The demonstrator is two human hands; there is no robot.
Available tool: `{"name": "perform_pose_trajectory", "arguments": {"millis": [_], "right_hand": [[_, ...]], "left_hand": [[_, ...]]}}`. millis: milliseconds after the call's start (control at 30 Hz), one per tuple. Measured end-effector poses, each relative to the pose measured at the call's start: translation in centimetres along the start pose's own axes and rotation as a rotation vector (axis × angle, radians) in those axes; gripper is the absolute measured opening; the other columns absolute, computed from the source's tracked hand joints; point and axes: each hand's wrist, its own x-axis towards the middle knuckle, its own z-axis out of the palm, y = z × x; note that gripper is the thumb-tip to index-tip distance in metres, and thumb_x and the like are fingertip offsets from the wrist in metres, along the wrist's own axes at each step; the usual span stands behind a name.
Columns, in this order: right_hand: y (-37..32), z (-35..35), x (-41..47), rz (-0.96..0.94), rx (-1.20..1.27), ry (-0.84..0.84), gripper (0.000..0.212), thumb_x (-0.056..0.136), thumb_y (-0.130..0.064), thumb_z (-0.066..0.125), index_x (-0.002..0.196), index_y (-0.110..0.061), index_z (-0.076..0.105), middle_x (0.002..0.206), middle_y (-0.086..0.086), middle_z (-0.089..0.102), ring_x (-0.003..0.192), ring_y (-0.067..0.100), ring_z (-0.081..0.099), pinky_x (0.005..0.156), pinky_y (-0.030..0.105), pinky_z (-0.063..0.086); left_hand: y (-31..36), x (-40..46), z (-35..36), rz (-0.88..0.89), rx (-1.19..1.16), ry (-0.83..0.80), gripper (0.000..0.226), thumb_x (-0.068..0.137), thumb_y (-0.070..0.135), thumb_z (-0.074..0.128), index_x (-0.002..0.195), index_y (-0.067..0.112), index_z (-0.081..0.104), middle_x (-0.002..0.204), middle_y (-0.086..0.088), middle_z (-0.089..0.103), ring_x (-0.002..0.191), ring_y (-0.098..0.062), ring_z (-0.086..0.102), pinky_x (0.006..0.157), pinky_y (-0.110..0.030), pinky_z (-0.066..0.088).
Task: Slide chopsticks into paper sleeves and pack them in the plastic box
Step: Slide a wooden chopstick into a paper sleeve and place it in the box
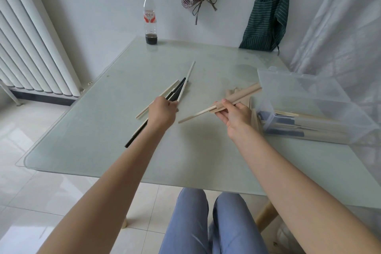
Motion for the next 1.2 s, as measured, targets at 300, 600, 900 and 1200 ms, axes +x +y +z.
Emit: {"name": "perform_pose_trajectory", "arguments": {"millis": [300, 600, 900, 1200], "right_hand": [[-0.1, -0.5, -0.5, 0.026, 0.039, 0.054, 0.016, 0.091, 0.002, 0.054, 0.076, -0.002, 0.054, 0.077, 0.013, 0.060, 0.080, 0.028, 0.063, 0.078, 0.038, 0.053], [-1.0, -1.1, -0.7, 0.091, 0.200, -0.037, 0.012, 0.093, 0.002, 0.051, 0.082, -0.004, 0.055, 0.087, 0.015, 0.062, 0.091, 0.027, 0.061, 0.080, 0.036, 0.050], [-1.3, -1.6, -0.9, 0.191, 0.396, -0.068, 0.003, 0.090, -0.003, 0.057, 0.088, -0.001, 0.057, 0.086, 0.013, 0.063, 0.077, 0.019, 0.063, 0.069, 0.029, 0.055], [-1.5, -1.7, -1.3, 0.127, 0.280, -0.035, 0.008, 0.087, 0.001, 0.061, 0.082, -0.006, 0.061, 0.081, 0.009, 0.065, 0.074, 0.017, 0.064, 0.060, 0.021, 0.058]], "left_hand": [[1.8, -1.1, 3.3, -0.050, -0.596, -0.104, 0.029, 0.097, 0.009, 0.048, 0.069, 0.006, 0.055, 0.063, -0.005, 0.055, 0.057, -0.012, 0.056, 0.062, -0.019, 0.050], [3.5, -2.0, 4.0, -0.123, -1.043, -0.072, 0.014, 0.089, -0.007, 0.057, 0.077, 0.000, 0.057, 0.070, -0.012, 0.062, 0.054, -0.010, 0.068, 0.065, -0.015, 0.057], [4.3, -3.1, 5.2, -0.170, -1.085, -0.025, 0.011, 0.083, -0.009, 0.064, 0.079, 0.000, 0.058, 0.069, -0.012, 0.061, 0.055, -0.016, 0.064, 0.061, -0.020, 0.058], [4.9, -3.3, 5.2, -0.233, -1.008, -0.082, 0.010, 0.084, 0.009, 0.069, 0.077, 0.010, 0.063, 0.064, -0.001, 0.062, 0.045, 0.002, 0.060, 0.051, -0.013, 0.040]]}}
